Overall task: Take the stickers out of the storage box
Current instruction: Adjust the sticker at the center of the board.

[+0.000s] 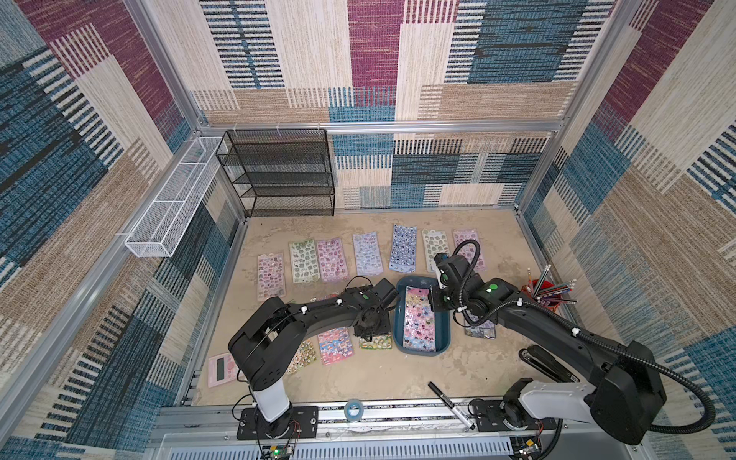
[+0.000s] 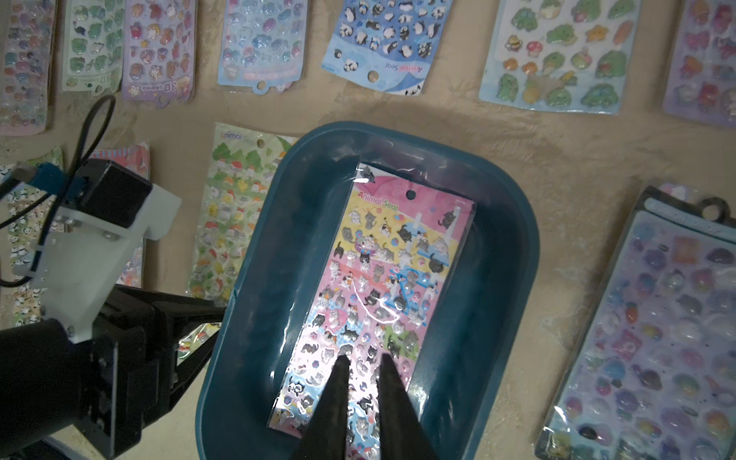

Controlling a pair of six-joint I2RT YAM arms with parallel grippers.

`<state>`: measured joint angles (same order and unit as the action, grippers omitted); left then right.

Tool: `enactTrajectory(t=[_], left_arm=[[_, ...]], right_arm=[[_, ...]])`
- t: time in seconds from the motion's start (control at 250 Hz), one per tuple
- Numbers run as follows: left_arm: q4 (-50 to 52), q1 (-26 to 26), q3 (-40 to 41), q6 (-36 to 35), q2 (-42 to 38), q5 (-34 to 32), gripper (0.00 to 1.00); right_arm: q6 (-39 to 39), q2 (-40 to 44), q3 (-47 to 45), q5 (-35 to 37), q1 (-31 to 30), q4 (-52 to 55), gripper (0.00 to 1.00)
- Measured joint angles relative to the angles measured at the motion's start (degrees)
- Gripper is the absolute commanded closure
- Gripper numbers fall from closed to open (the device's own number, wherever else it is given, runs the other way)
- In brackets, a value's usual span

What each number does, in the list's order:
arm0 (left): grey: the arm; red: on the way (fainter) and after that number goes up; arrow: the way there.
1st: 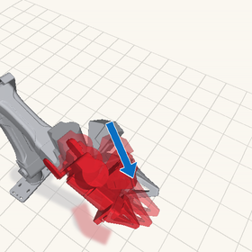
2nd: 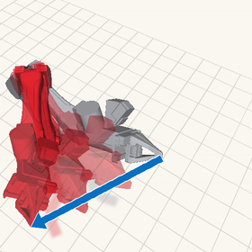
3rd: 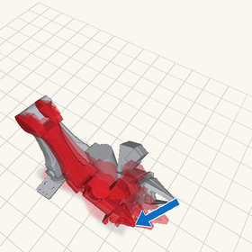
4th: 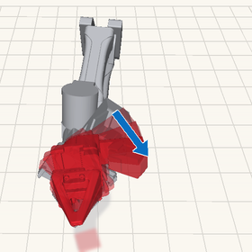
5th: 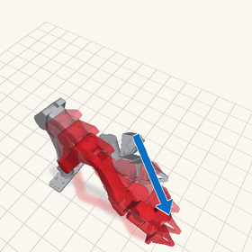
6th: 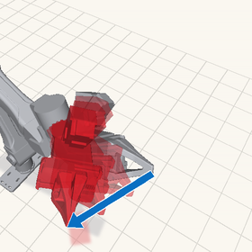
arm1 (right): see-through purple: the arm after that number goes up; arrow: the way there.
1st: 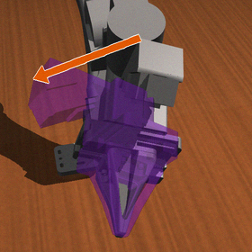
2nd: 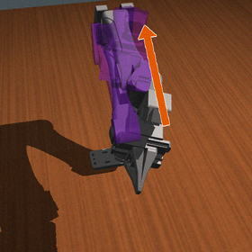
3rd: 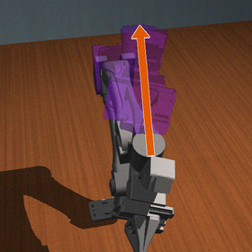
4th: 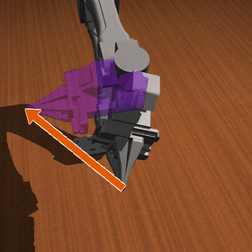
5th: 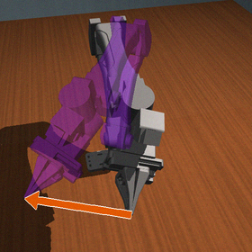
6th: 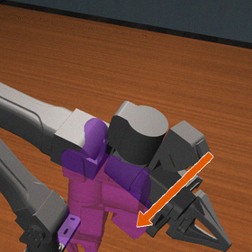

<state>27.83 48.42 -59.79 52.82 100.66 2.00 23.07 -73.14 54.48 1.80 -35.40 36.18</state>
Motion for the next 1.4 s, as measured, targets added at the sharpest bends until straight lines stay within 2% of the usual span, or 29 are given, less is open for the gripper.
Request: enactTrajectory(t=[0.284,0.448,0.552,0.596,0.708,0.808,1.044,1.4], left_arm=[[-0.11,0.07,-2.93,0.55,-0.96,2.67,0.60],[3.48,0.07,-3.13,-0.11,-4.63,0.24,0.59],[5.66,-0.04,-4.63,-0.59,-4.24,-1.90,0.60],[6.45,-0.04,-5.81,-0.94,-3.17,-2.34,0.66],[6.95,-0.22,-8.98,-2.21,1.11,-3.10,0.89],[6.93,-0.57,-10.64,-2.67,4.52,-3.08,1.00],[4.44,-2.34,-9.60,-2.86,7.02,-1.36,1.00],[-3.06,-4.81,-0.26,-1.77,1.18,-0.11,1.00]], right_arm=[[-0.02,-0.57,0.00,0.28,0.00,0.17,0.82],[-0.22,-2.56,-0.26,0.11,0.00,0.09,0.83],[-0.22,-3.65,-0.59,-0.37,0.00,0.17,0.83],[-0.22,-3.93,-0.48,-0.68,0.00,0.15,0.83],[-0.22,-4.09,0.00,-0.76,0.00,0.11,0.83],[-0.22,-4.22,0.55,-0.74,0.00,0.11,0.83],[-0.22,-4.31,0.61,-0.68,0.00,0.15,0.83],[-0.22,-6.25,0.74,-0.07,0.02,0.11,0.84]])
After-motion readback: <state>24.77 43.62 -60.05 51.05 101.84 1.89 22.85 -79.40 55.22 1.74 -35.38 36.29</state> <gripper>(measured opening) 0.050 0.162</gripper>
